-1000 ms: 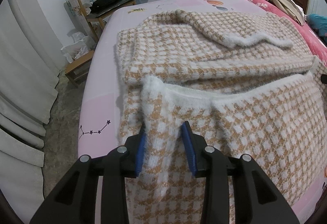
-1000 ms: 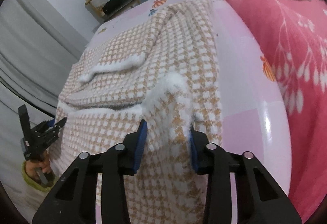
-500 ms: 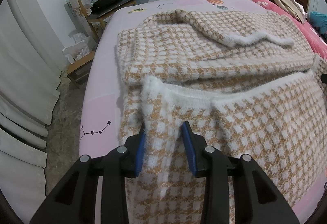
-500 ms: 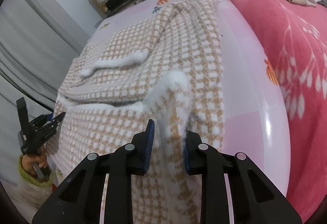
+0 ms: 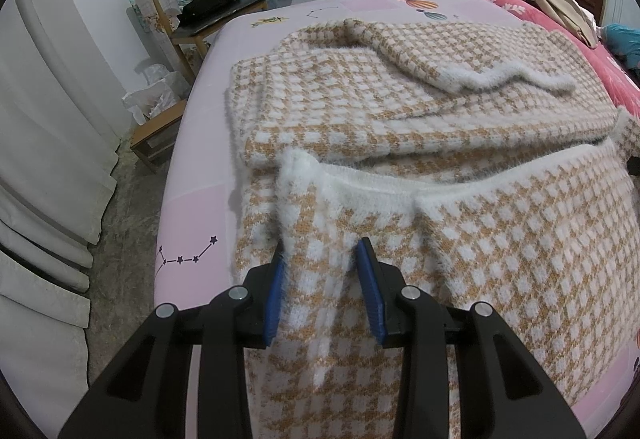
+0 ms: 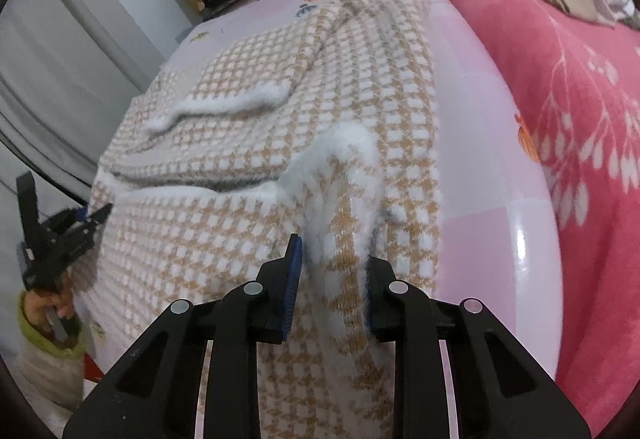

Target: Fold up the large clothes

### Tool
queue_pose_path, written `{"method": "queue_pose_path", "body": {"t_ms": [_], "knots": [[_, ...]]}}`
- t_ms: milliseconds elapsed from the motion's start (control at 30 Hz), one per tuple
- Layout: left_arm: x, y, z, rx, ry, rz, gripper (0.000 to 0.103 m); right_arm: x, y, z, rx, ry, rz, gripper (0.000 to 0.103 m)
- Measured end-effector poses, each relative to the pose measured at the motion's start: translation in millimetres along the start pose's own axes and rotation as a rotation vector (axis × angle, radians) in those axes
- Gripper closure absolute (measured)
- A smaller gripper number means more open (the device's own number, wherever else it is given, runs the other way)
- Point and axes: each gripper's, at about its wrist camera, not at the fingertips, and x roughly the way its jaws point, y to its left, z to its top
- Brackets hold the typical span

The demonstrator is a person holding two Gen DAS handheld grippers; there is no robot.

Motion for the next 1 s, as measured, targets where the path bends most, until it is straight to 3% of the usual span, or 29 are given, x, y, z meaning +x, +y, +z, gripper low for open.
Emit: {"method": "queue_pose_path", "body": {"t_ms": [333,1000], "knots": [[0.0,0.3,-0.1,0.003,-0.002,0.002,0.069,14.7,15.9,0.7,-0.036,0.004,-0.067,0.079],[-1.0,-1.5,-0.5,0.003,0.0,0.008,0.069,11.4,13.7,0.0,-0.052,0.004,-0.082,0.078]]}}
